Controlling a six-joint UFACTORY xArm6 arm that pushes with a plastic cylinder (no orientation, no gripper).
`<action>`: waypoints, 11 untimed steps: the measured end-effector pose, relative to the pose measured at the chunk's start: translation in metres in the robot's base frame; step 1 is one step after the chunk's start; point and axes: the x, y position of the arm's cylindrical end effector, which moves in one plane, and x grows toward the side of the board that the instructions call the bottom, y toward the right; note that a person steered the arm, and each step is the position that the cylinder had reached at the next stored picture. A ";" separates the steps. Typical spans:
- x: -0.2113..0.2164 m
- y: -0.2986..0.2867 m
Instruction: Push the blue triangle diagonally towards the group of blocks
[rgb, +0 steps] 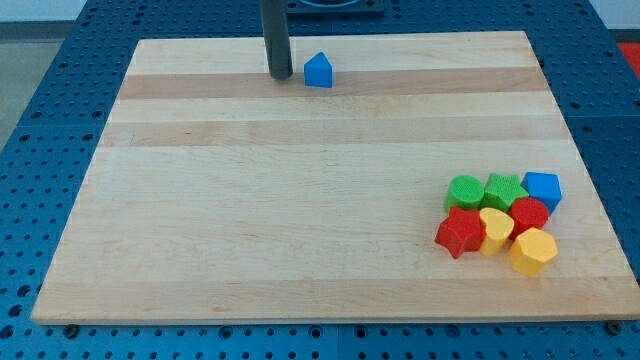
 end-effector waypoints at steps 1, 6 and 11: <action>-0.011 0.023; -0.004 0.063; 0.065 0.106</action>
